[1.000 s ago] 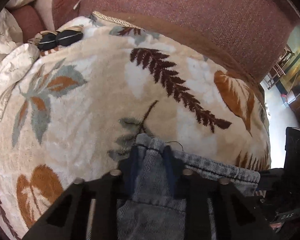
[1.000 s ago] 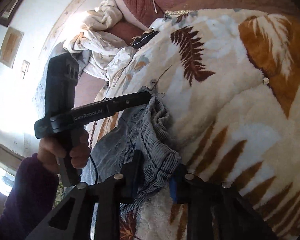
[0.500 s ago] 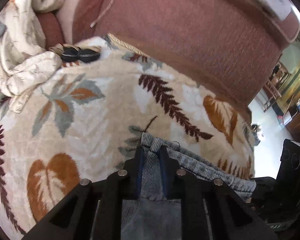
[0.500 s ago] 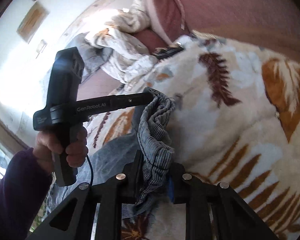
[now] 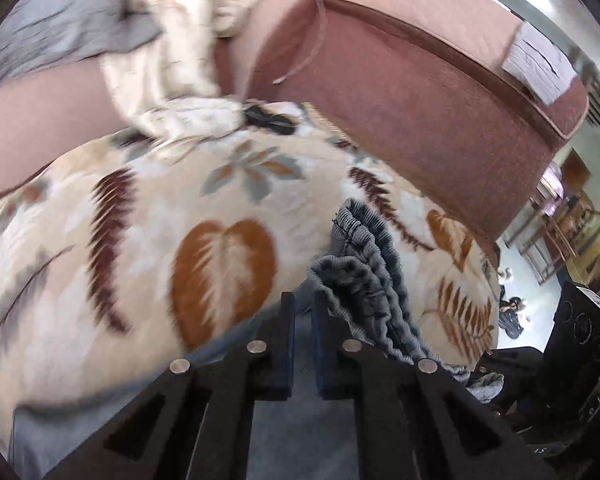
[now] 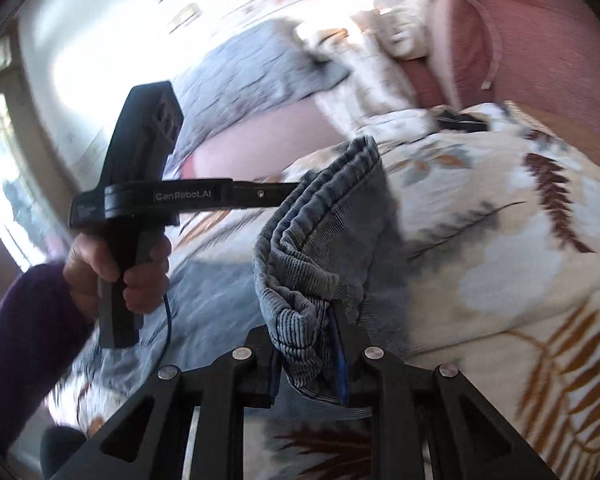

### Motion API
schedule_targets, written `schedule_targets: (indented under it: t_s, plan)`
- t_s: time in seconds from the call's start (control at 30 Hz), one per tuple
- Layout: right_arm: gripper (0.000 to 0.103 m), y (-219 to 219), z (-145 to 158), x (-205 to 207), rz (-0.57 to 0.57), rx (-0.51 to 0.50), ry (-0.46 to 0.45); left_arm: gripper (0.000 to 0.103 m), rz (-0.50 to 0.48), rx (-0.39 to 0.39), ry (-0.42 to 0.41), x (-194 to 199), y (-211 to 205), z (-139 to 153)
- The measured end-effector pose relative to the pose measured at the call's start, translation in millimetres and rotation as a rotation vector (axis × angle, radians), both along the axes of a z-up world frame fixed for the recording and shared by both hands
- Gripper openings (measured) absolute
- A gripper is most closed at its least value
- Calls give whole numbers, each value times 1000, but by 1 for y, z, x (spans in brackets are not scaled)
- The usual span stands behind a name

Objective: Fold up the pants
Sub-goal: 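Lift the leg hem with the right tool and fold it onto the waist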

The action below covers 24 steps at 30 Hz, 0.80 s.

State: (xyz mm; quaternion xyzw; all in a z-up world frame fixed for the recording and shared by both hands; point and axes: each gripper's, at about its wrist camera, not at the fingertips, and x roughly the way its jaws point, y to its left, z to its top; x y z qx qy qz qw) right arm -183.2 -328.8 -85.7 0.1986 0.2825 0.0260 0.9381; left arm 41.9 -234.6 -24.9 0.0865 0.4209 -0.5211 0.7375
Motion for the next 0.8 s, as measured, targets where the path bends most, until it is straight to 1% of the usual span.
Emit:
schedule_targets:
  t_s: [0.17,0.3,0.4,0.47,0.5,0.57,0.63,0.67,0.7,0.77,0.8]
  plan:
    - [22,42,-10,14,105,-44,35,8,105,24,17,8,52,-14]
    - [22,71,-22,28,169,-69,68,8,213,33,56,24,93,-26]
    - [22,92,-30,37,210,-73,87,8,254,29,66,27,112,-31]
    - [22,105,-34,43,226,-96,103,8,284,34,73,28,124,-35]
    - [23,108,-38,48,228,-105,125,8,299,44,71,28,128,-36]
    - [28,106,-46,56,230,-76,177,8,336,64,57,27,136,-35]
    - [34,103,-47,58,228,-42,183,8,354,71,48,24,141,-31]
    - [44,104,-46,61,242,-31,186,8,363,73,39,21,142,-29]
    - [62,104,-45,61,263,-11,190,8,366,77,31,17,143,-26]
    - [80,105,-41,56,339,73,190,8,361,75,21,12,141,-21]
    - [80,105,-37,52,385,104,175,8,359,72,11,7,140,-17]
